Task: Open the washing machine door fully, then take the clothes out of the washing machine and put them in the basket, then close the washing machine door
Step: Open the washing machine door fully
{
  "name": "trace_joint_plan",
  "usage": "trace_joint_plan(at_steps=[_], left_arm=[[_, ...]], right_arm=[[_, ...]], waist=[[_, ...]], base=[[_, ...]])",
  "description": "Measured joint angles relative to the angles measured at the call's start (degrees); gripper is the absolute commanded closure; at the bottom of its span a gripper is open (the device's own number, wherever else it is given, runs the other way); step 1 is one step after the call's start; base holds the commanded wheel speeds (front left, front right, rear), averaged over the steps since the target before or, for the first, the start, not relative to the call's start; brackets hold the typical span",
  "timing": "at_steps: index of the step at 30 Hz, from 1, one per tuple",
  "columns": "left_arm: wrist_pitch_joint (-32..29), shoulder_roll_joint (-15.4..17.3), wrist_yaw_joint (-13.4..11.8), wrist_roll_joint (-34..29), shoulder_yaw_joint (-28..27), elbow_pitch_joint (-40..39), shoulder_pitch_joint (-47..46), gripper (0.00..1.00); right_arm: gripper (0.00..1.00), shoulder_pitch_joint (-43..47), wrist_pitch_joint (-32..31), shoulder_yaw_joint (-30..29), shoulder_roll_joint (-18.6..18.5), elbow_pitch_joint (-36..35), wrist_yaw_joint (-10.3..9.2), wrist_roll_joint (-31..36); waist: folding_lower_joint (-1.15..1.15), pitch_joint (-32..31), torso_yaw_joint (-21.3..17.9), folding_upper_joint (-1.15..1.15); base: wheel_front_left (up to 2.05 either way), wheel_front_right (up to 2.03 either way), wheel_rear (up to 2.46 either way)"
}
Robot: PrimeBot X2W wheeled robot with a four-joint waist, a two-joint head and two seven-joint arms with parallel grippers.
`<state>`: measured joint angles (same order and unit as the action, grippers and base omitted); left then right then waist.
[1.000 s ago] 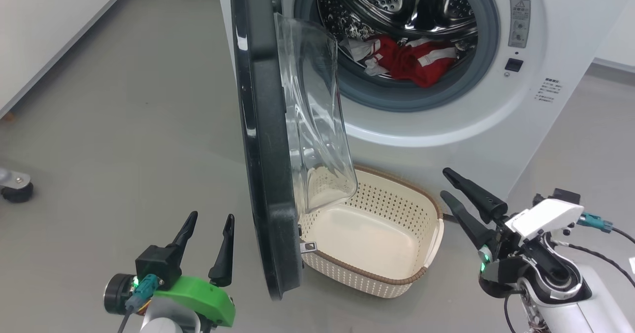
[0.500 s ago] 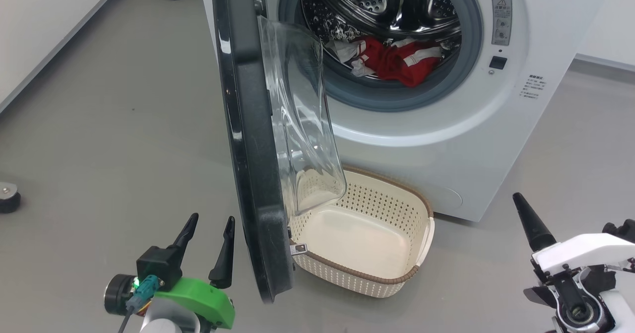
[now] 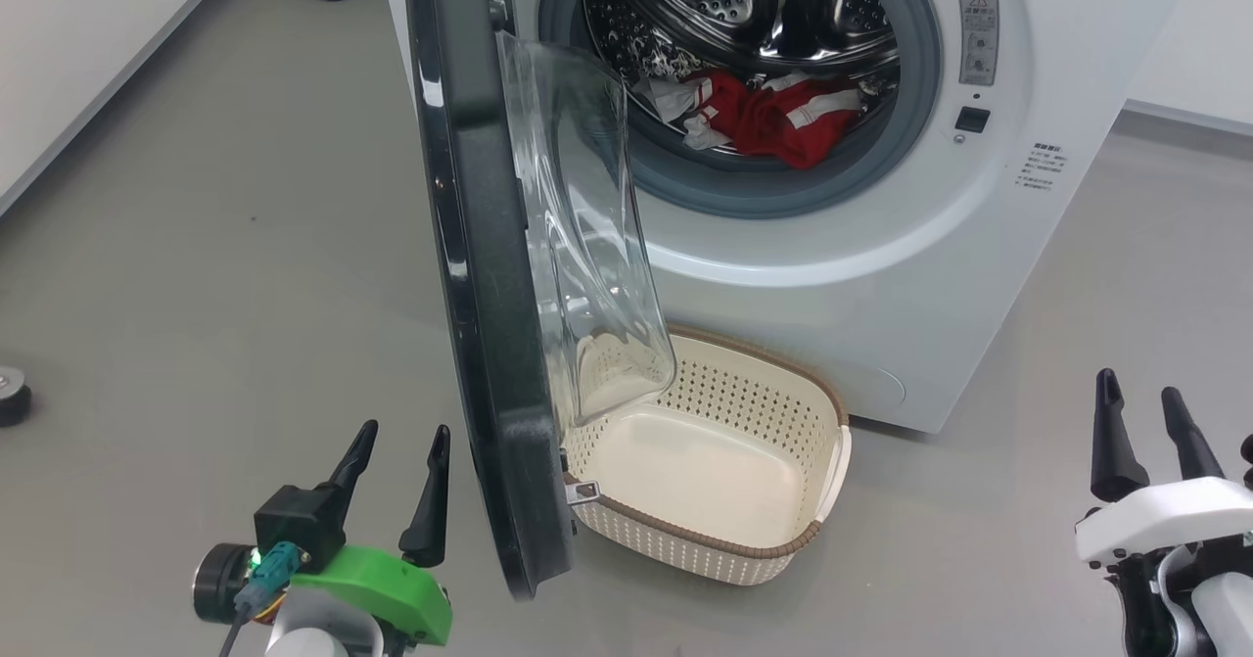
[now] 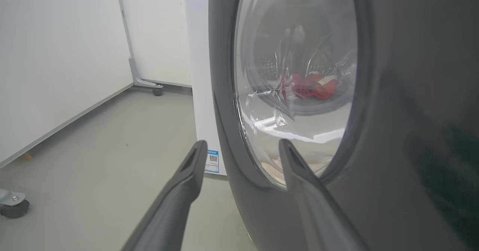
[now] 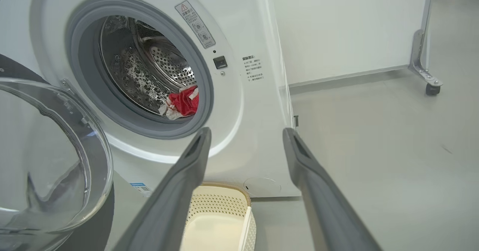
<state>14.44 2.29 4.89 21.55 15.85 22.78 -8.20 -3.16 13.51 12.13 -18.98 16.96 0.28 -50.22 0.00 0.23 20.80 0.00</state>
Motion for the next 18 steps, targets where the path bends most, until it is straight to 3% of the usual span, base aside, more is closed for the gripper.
trace_joint_plan(at_steps=[8, 18], left_arm=[[0.0, 0.0, -0.03, -0.43, -0.67, 0.46, 0.0, 0.0], [0.0, 0.0, -0.03, -1.47, -0.65, 0.88, 0.01, 0.0]], right_arm=[[0.0, -0.01, 1.35, 3.45, -1.99, -0.85, -5.98, 12.0], [0.0, 0.89, 1.35, 6.93, 1.37, -1.59, -6.92, 18.4]], waist=[[0.0, -0.16, -0.41, 0.0], [0.0, -0.47, -0.43, 0.0]], base=[[0.0, 0.0, 0.0], [0.0, 0.0, 0.0]])
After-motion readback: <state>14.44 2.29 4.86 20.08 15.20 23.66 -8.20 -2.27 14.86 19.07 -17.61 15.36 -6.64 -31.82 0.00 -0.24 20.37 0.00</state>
